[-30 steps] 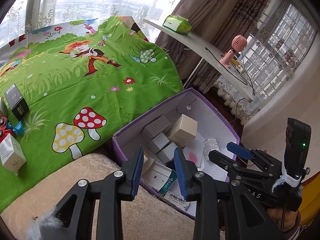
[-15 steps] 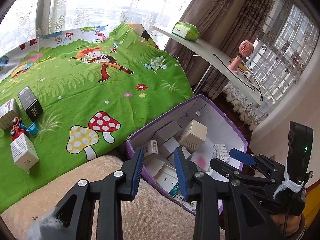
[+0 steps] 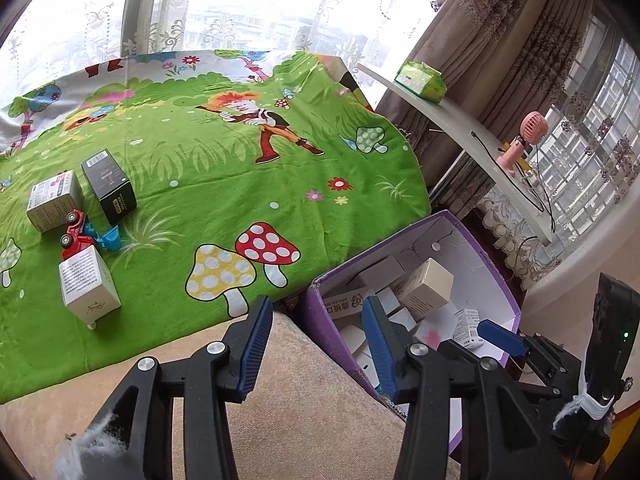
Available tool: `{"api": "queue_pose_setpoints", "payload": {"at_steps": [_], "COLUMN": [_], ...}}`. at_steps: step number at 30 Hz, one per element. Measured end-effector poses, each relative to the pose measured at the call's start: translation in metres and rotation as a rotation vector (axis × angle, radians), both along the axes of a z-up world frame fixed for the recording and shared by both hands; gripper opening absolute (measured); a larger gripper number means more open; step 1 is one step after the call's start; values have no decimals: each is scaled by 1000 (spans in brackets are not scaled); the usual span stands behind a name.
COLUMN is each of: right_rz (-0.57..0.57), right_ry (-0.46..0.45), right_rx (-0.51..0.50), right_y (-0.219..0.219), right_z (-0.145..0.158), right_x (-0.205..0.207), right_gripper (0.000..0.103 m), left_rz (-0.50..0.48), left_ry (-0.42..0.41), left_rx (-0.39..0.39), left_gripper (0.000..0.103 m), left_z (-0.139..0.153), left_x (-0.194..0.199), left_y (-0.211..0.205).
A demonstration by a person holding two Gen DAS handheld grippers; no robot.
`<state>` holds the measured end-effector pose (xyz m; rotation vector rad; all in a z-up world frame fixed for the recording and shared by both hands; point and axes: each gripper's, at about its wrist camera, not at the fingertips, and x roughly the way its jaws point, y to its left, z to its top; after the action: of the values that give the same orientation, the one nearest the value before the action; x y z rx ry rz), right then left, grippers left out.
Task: Organize rigid objects
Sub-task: 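Move both grippers back toward the remaining boxes and red toy car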
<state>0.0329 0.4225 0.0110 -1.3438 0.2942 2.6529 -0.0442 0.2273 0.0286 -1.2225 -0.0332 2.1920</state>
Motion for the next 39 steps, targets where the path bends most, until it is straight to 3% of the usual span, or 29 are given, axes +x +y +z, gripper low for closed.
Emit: {"api": "queue_pose_setpoints", "payload": {"at_steps": [3, 15, 23, 39], "right_rz": [7, 88, 128, 202], "right_ry": [2, 13, 23, 18], "right_rx": [3, 2, -14, -40], "right_y": [-4, -35, -47, -72], "right_z": [1, 1, 3, 2], "right_x": [-4, -25, -37, -68], "right_gripper": [73, 76, 77, 78], "left_rz": [46, 364, 490, 444], "left_ry": [-10, -74, -131, -221], "left_rx": [13, 7, -14, -171], "left_gripper": [55, 56, 61, 64], "left_z": [-1, -9, -18, -49], "left_x": [-6, -48, -70, -97], "left_y": [-10, -88, -128, -113]}}
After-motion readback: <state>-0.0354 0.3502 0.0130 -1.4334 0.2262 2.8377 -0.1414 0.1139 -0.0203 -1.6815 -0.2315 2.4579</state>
